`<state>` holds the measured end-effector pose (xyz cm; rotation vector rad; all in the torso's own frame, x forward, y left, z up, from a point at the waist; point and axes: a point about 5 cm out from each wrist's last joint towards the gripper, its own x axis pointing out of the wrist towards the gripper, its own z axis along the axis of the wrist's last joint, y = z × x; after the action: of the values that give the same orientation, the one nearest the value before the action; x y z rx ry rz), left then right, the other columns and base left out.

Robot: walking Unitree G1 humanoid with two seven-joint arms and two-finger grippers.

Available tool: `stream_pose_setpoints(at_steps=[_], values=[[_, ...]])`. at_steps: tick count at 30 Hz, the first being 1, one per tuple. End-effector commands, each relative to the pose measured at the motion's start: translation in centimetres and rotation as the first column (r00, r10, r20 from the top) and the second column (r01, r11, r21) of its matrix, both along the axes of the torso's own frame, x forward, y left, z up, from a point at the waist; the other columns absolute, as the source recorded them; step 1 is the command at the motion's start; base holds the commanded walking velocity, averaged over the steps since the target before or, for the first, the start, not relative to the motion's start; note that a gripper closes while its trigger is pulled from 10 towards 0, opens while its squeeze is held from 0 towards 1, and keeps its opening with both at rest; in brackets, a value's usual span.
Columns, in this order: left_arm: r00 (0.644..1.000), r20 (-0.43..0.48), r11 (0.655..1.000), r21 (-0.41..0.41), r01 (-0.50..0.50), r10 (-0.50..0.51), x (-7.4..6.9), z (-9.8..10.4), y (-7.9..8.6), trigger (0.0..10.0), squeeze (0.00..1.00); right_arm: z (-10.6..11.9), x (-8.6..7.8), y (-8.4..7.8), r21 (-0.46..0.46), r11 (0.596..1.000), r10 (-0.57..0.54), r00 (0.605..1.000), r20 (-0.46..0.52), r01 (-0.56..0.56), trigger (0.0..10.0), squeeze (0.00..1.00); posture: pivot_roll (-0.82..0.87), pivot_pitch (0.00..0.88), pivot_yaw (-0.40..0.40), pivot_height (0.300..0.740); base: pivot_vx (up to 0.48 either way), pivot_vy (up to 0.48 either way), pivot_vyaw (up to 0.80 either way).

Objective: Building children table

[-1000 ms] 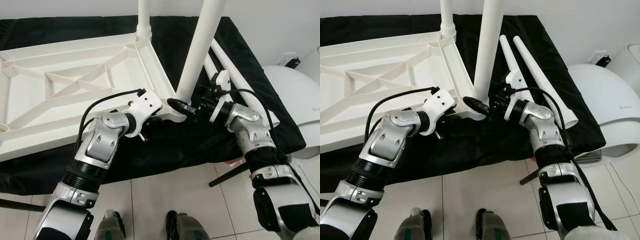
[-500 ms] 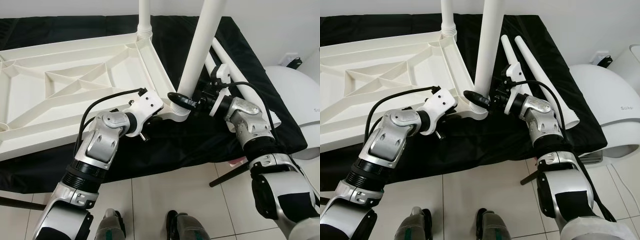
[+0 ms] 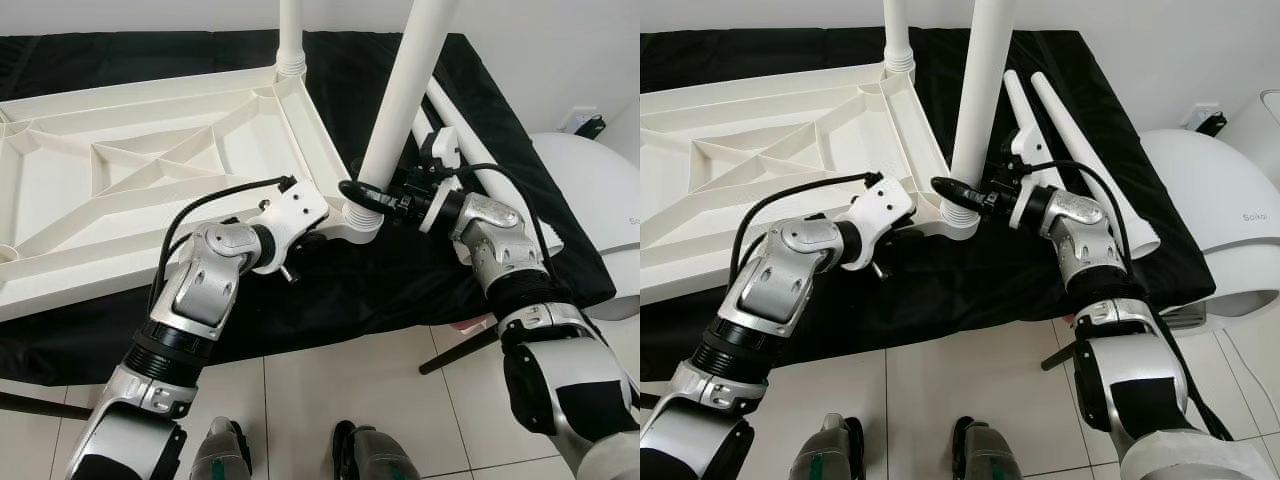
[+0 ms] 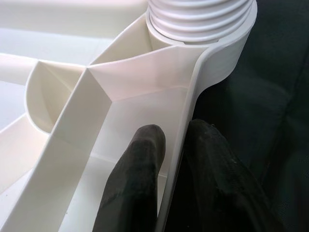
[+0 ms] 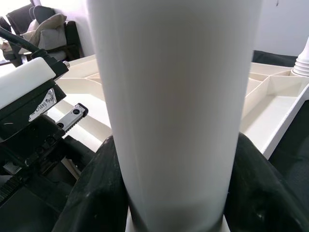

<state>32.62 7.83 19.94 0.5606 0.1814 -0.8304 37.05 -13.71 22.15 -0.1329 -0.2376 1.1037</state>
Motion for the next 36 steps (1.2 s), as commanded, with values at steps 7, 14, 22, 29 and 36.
stream_pose_setpoints(at_steps=[7,14,22,29,36], values=[[0.991,0.120,0.997,-0.048,-0.059,0.064,-0.1,1.7,-0.3,10.0,0.00,-1.1,-0.8,0.5,0.043,0.999,-0.010,1.000,-0.019,0.010,10.0,0.00,0.04,0.173,-0.031,0.740,0.000,0.000,0.00],[0.991,0.119,0.997,-0.051,-0.060,0.066,-0.1,1.7,-0.4,10.0,0.00,-1.0,-1.4,0.9,0.098,0.994,-0.059,0.998,0.002,0.058,10.0,0.00,0.04,0.172,-0.032,0.740,0.000,0.000,0.00],[0.991,0.118,0.997,-0.054,-0.062,0.068,-0.1,1.7,-0.4,10.0,0.00,-1.3,-2.4,1.3,0.128,0.985,-0.118,0.993,0.007,0.116,10.0,0.00,0.03,0.175,-0.033,0.740,0.000,0.000,0.00],[0.990,0.120,0.996,-0.055,-0.065,0.071,-0.1,1.8,-0.3,10.0,0.00,-1.5,-3.1,1.7,0.151,0.970,-0.193,0.981,0.004,0.190,10.0,0.00,0.03,0.186,-0.031,0.740,0.000,0.000,0.00],[0.990,0.120,0.996,-0.057,-0.068,0.075,0.0,1.9,-0.3,10.0,0.00,-1.8,-3.6,2.1,0.160,0.960,-0.234,0.972,0.004,0.230,10.0,0.00,0.03,0.191,-0.028,0.740,0.000,0.000,0.00]])
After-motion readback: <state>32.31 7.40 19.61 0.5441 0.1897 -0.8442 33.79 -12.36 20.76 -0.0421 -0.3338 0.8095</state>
